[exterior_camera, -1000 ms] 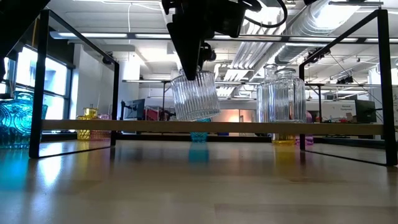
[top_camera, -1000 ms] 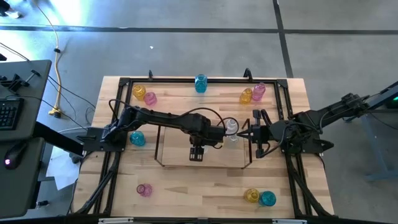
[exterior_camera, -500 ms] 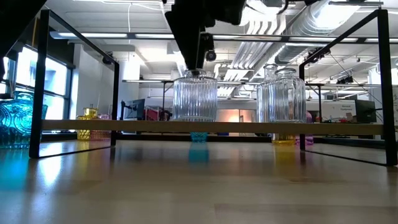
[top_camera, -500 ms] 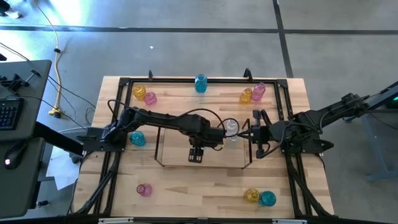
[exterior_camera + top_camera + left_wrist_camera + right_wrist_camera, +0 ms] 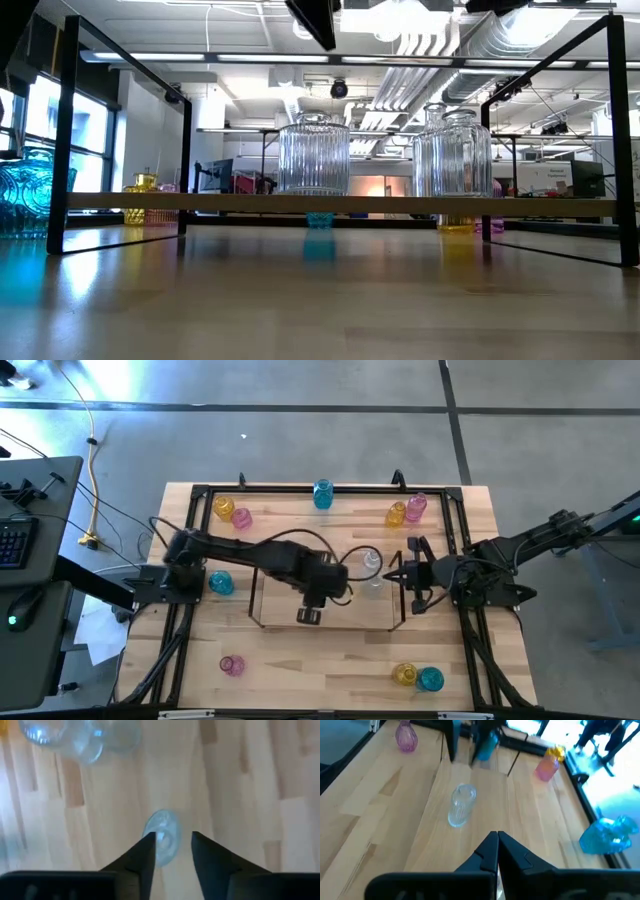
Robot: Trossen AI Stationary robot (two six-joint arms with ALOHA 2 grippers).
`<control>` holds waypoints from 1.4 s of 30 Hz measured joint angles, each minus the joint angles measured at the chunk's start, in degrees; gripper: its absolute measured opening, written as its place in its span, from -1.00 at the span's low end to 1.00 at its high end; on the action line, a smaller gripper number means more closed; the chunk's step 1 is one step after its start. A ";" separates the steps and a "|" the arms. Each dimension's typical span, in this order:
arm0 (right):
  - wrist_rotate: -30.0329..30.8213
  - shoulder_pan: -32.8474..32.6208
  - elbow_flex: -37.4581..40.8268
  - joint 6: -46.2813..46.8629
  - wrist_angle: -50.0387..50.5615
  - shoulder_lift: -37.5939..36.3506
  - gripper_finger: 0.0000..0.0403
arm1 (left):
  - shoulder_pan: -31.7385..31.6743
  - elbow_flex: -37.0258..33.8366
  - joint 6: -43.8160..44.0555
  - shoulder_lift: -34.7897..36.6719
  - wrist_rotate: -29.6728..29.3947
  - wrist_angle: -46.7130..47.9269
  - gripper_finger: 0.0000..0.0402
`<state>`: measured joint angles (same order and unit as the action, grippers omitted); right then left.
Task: Sort vases onto shelf
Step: Put the transparent vase on the shelf aligned with the other transparent vases
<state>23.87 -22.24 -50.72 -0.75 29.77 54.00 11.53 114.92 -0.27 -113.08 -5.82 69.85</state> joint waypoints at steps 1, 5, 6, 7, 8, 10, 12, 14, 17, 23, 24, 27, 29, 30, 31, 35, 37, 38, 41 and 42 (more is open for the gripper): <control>-0.01 0.00 0.00 0.98 0.67 0.15 -1.00 | 0.33 -2.94 0.10 1.97 -0.35 -3.07 -0.52; -0.38 0.00 0.00 3.24 -0.28 2.31 -1.00 | 1.14 -18.66 1.74 12.35 -1.53 -18.48 -0.70; -0.70 0.11 0.00 3.59 -1.48 3.35 -1.00 | 1.24 -23.19 2.38 15.27 -1.61 -23.15 -0.74; -0.96 0.10 0.00 3.85 -2.50 4.62 -1.00 | 1.33 -27.59 2.93 18.12 -1.67 -27.71 -0.77; -0.98 0.11 0.00 4.18 -3.48 6.07 -0.99 | 1.36 -31.72 3.39 20.82 -1.71 -32.53 -0.80; -1.00 0.11 0.00 4.34 -6.75 9.26 -0.96 | 1.68 -39.50 4.31 26.59 -2.22 -41.69 -0.84; -1.22 0.11 0.00 4.32 -10.08 12.52 -0.88 | 2.16 -46.32 4.51 32.30 -3.70 -49.83 -0.88; -1.52 0.11 0.00 4.39 -14.51 15.75 -0.76 | 2.56 -52.34 4.15 37.69 -5.85 -56.16 -0.90; -1.56 0.15 0.00 4.81 -20.93 20.00 -0.51 | 3.03 -60.56 3.01 45.17 -9.50 -64.67 -0.91; -1.59 2.13 0.00 9.04 -31.35 27.11 0.01 | 3.28 -71.92 0.71 57.82 -13.91 -73.46 -0.91; -1.56 2.70 0.00 9.95 -32.17 28.08 0.08 | 3.28 -73.30 0.30 59.56 -14.98 -73.99 -0.91; -2.24 4.43 -1.20 13.17 -32.50 30.95 0.20 | 3.26 -76.51 -0.35 64.34 -17.29 -74.58 -0.91; -3.23 5.49 -3.15 15.27 -31.49 32.83 0.23 | 3.26 -78.13 -0.42 66.85 -17.95 -74.82 -0.91; -3.66 5.85 -4.25 15.62 -30.69 33.64 0.24 | 3.28 -78.87 -0.42 68.06 -18.18 -74.76 -0.91; -4.08 6.17 -5.59 15.78 -29.95 34.57 0.24 | 3.28 -79.49 -0.42 69.03 -18.51 -74.90 -0.91; -6.31 6.85 -11.00 15.77 -25.70 38.69 0.24 | 3.28 -81.16 -0.44 71.76 -19.08 -74.77 -0.91; -7.55 7.07 -13.27 15.76 -23.39 40.76 0.24 | 3.26 -81.90 -0.78 72.59 -19.16 -74.59 -0.91; -7.84 7.18 -14.22 15.78 -22.51 41.74 0.24 | 3.26 -82.25 -1.07 72.90 -19.14 -74.89 -0.91; -7.84 7.41 -16.54 15.73 -20.80 44.17 0.24 | 3.26 -83.14 -1.95 73.41 -19.27 -75.10 -0.91; -7.84 7.51 -17.19 15.53 -20.15 44.67 0.24 | 3.26 -83.35 -2.08 73.44 -19.46 -75.26 -0.91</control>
<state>16.03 -14.73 -67.91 14.77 9.63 98.67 14.79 31.57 -2.35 -39.64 -25.28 -5.41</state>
